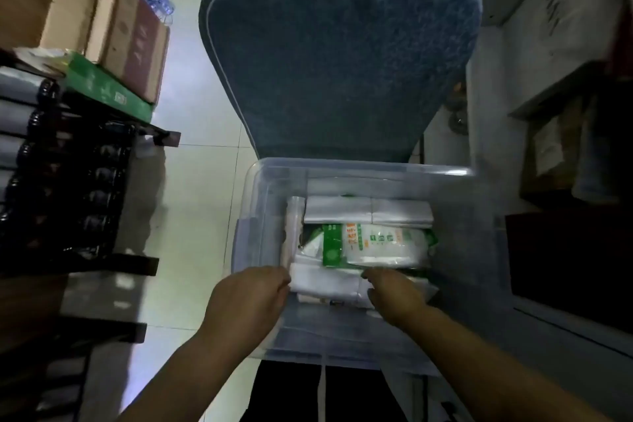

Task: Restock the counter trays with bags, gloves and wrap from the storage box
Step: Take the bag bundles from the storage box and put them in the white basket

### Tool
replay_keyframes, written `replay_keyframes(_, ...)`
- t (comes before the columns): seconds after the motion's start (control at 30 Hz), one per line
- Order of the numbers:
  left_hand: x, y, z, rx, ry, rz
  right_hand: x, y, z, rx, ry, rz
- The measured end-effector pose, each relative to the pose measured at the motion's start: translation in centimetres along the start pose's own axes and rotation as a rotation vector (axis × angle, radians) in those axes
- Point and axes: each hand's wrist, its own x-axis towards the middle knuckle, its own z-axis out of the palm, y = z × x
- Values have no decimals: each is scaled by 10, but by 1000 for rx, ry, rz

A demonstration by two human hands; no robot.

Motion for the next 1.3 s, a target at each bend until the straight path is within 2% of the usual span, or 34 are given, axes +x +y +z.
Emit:
replay_keyframes(0.1,14,-16,14,-35,36,47,28,-6,11,-113,-13,-136)
replay_keyframes(0.23,31,-35,30,-32,55,82,60,-8,23,-159,119,-262)
replay_keyframes(0.4,36,-44,45,-51,28,78,72,-18,41,-185,177,-204)
replay_keyframes(0.57,34,-47,59,-51,-3,109,59,-19,41,-225,226,-247)
replay_keyframes(0.67,32,-49,64,-40,-32,107,49,-9,42,-235,140,-226)
replay_keyframes(0.8,33,-47,69,-43,-87,112,33,7,45,-244,-42,-94)
replay_keyframes(0.9,37,-38,72,-69,-181,106,22,2,39,-239,-75,-68)
replay_keyframes(1.03,47,-16,69,41,-176,261,7,-22,13,-225,108,-242)
replay_keyframes(1.13,60,4,62,77,-233,325,-8,-42,-19,-193,290,-370)
replay_keyframes(1.3,79,21,24,199,-193,265,-21,-52,-66,8,486,-326)
